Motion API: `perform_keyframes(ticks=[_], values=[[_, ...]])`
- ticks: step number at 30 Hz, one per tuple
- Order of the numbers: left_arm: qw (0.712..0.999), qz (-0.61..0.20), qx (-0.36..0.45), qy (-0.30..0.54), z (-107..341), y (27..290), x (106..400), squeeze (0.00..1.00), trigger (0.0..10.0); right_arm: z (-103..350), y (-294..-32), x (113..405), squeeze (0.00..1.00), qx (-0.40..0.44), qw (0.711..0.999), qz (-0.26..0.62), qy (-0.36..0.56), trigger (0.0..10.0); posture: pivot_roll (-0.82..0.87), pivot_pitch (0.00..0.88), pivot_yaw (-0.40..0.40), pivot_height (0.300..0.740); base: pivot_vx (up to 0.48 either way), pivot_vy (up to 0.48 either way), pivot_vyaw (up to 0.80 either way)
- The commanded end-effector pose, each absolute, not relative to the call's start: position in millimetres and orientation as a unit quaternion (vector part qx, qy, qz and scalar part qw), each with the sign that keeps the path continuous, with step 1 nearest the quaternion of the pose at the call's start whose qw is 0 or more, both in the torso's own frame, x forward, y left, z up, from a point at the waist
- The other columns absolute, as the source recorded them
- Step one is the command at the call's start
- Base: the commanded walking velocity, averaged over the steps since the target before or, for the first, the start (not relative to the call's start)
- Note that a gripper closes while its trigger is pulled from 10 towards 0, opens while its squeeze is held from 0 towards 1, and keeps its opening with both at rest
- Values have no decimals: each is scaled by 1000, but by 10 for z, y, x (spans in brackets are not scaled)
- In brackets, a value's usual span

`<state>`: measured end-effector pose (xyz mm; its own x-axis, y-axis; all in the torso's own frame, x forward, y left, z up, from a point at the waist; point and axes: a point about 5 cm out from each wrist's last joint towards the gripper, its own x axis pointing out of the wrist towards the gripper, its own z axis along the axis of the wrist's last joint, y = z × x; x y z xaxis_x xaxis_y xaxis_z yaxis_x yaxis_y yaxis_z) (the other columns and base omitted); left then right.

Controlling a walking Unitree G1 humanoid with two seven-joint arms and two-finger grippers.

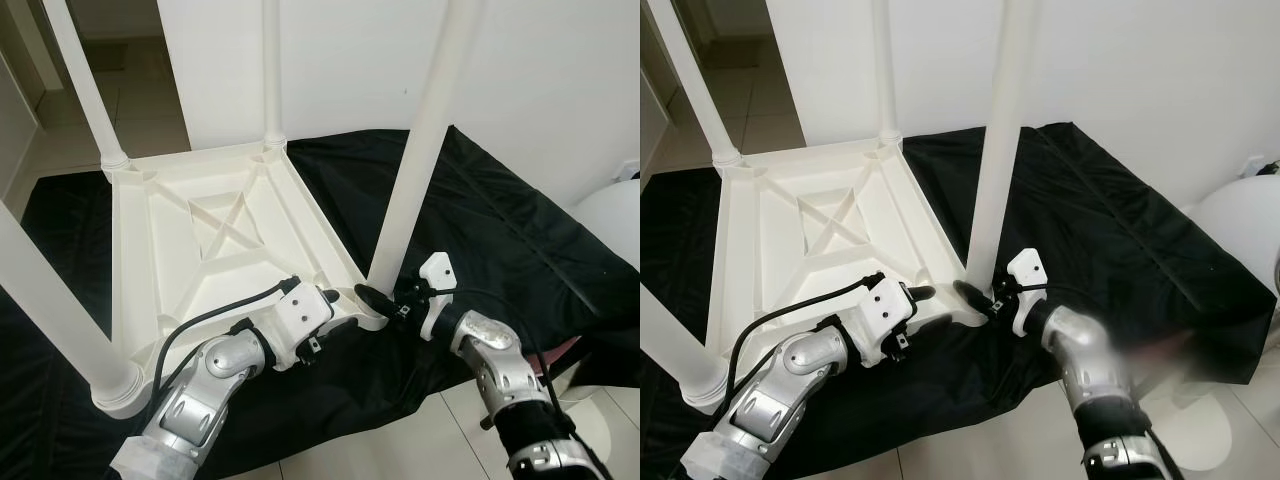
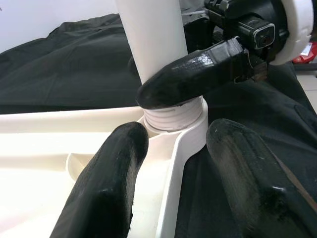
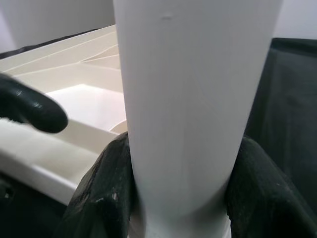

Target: Building children table

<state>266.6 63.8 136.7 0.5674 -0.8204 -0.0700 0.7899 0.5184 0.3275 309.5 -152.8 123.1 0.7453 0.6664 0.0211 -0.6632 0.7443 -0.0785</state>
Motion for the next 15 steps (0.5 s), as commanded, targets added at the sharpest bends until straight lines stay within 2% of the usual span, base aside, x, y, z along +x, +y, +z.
perform_keyframes(ticks=[1,4,8,11,12,15], values=[[868,-468,162,-41,1329,643,2640,0,10000,1284,-1526,3091,0,-13,958,284,-25,10000,-63,0,13,740,0,0,0],[868,-468,161,-41,1330,644,2639,0,10000,1286,-1521,3091,0,-13,961,276,-24,10000,-63,0,13,740,0,0,0],[869,-467,160,-39,1322,644,2636,0,10000,1327,-1390,3031,0,7,966,255,-39,10000,-64,0,14,740,0,0,0],[869,-468,159,-38,1315,637,2628,0,10000,1311,-1274,2991,0,22,976,210,-43,10000,-65,0,16,740,0,0,0],[868,-469,158,-36,1305,629,2610,0,10000,1267,-1165,2945,0,21,982,185,-35,10000,-67,0,14,740,0,0,0],[868,-469,159,-36,1294,625,2597,0,10000,1252,-1128,2922,0,35,987,153,-29,10000,-63,0,9,740,0,0,0]])
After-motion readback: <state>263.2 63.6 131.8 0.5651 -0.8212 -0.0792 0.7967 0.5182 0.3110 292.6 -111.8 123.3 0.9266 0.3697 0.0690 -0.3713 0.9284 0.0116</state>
